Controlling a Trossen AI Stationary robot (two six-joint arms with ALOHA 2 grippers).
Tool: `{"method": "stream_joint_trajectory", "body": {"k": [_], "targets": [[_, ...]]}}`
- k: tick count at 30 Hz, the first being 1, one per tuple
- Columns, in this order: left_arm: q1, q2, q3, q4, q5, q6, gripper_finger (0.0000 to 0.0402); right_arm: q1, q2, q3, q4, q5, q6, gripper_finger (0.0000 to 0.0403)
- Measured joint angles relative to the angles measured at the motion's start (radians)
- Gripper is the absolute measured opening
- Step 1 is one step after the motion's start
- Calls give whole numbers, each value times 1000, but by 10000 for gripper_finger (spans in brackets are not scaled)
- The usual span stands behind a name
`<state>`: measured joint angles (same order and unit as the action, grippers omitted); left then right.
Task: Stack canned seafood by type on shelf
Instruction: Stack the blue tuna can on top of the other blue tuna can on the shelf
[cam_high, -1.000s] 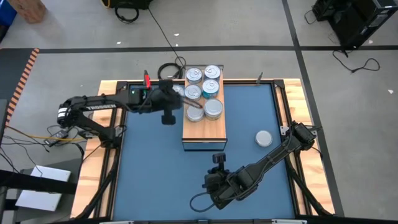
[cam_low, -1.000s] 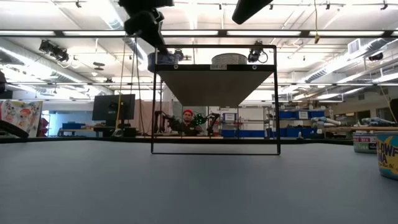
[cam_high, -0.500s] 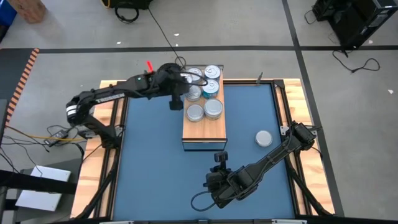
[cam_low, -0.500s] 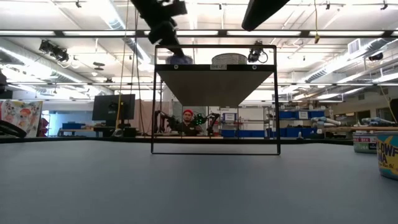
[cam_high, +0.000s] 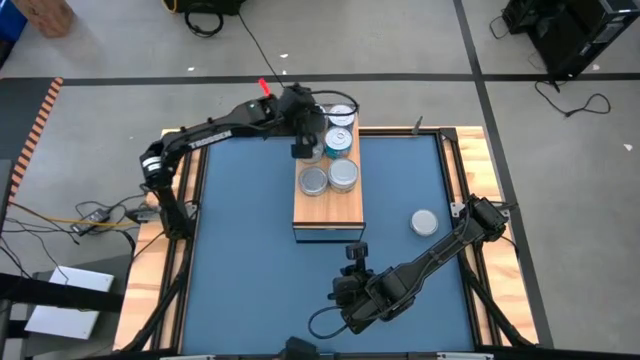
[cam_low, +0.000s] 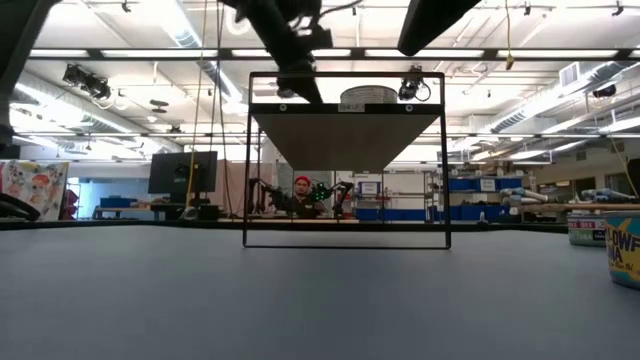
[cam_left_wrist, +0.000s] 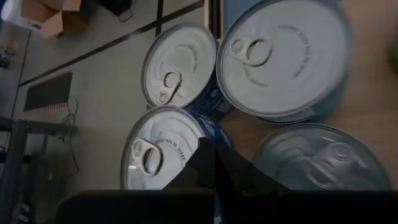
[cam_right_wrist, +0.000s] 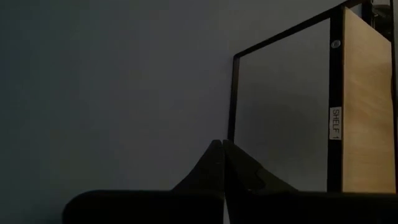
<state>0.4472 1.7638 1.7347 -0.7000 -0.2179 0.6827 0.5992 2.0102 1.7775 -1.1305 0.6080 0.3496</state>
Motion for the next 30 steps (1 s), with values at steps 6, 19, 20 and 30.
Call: {"method": "stream_joint_trajectory", "body": {"k": [6, 19, 20, 30], "targets": [[36, 60, 36, 0, 10, 14, 0, 1, 0, 0, -19, 0, 0, 4], [81, 70, 38, 2, 58, 17, 0, 1, 0, 0, -19, 0, -1, 4], [82, 70, 38, 0, 62, 16, 0, 1, 0, 0, -19, 0, -1, 4], [84, 78, 37, -9, 98, -6, 0, 1, 0, 0, -19, 0, -3, 4]]}}
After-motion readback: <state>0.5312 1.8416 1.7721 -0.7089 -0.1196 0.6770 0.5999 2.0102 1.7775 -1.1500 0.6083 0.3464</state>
